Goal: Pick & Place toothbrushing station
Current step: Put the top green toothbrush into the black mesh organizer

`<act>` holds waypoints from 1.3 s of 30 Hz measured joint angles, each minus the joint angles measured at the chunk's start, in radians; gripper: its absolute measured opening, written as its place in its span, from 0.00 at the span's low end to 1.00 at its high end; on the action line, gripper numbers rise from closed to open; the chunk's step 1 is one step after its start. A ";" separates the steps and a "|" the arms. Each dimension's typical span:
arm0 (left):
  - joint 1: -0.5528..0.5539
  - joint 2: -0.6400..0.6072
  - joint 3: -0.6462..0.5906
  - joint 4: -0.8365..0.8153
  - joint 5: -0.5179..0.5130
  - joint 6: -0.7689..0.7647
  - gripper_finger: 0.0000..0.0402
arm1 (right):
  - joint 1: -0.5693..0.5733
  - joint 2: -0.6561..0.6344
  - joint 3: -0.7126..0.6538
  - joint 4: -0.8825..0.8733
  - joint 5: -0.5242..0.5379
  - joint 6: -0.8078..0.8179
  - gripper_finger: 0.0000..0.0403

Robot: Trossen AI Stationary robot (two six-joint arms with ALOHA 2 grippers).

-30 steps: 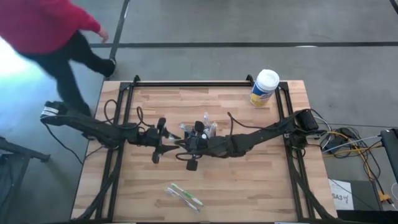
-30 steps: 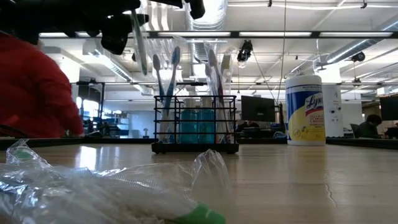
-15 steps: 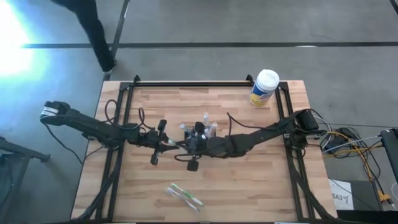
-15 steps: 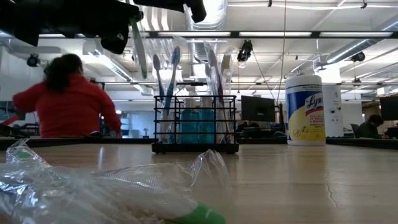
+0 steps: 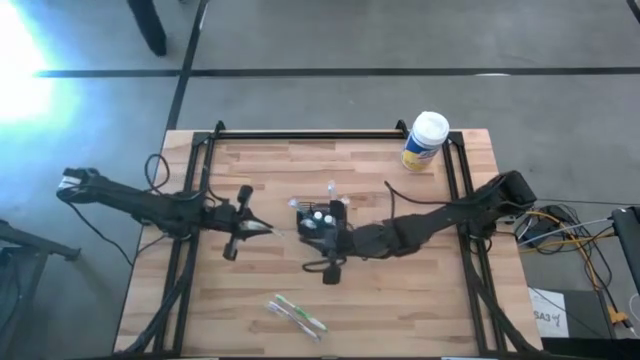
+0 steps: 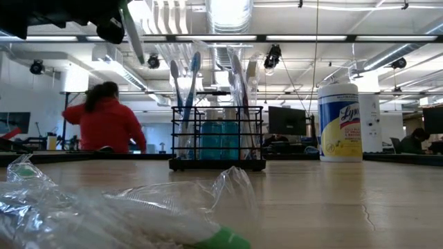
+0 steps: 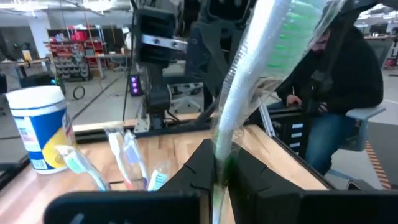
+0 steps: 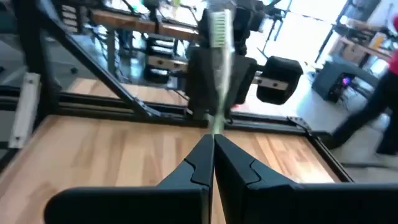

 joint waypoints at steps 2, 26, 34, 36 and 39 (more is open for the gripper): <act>0.000 -0.039 0.000 -0.023 -0.003 0.001 0.06 | 0.019 -0.031 -0.053 0.003 -0.001 -0.011 0.02; 0.142 0.331 0.003 0.293 -0.156 0.001 0.06 | 0.103 -0.110 -0.571 0.550 -0.135 0.108 0.02; 0.150 0.463 0.003 0.375 -0.134 -0.041 0.06 | 0.103 -0.111 -0.571 0.552 -0.134 0.089 0.02; 0.150 0.494 0.003 0.391 -0.135 -0.042 0.06 | 0.102 -0.111 -0.571 0.552 -0.134 0.086 0.02; 0.151 0.541 0.003 0.426 -0.139 -0.042 0.06 | 0.102 -0.111 -0.571 0.552 -0.134 0.086 0.02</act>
